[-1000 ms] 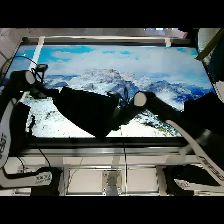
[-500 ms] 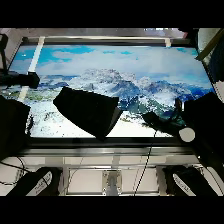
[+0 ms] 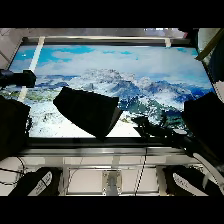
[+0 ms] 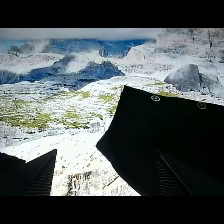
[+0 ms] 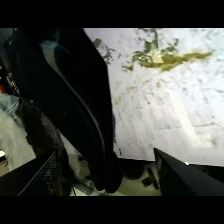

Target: Fold the clothes and pants, and hang the long-sleeved shirts on hangers.

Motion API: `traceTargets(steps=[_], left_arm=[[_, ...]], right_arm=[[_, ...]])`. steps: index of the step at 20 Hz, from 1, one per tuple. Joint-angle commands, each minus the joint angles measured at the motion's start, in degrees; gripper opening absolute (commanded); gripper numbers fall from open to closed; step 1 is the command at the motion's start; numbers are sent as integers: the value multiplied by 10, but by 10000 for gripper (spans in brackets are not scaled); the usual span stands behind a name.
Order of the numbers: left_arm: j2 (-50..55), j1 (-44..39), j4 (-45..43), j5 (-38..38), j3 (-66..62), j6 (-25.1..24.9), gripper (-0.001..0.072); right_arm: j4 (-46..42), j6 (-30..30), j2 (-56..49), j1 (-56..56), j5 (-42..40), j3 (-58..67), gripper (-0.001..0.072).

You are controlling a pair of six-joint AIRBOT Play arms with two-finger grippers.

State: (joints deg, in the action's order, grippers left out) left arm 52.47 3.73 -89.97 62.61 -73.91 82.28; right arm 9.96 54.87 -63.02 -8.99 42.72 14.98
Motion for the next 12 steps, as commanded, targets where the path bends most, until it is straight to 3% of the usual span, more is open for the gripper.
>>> traceTargets(steps=[1,8,12], left_arm=[[-1,0,0,0,0,0,695],[-1,0,0,11,0,0,695],[-2,0,5,13,0,0,695]], right_arm=[[106,-127,-159,-26,117,71,696],[114,-118,-263,-141,35,183,691],[64,-33,-263,-164,-50,217,688]])
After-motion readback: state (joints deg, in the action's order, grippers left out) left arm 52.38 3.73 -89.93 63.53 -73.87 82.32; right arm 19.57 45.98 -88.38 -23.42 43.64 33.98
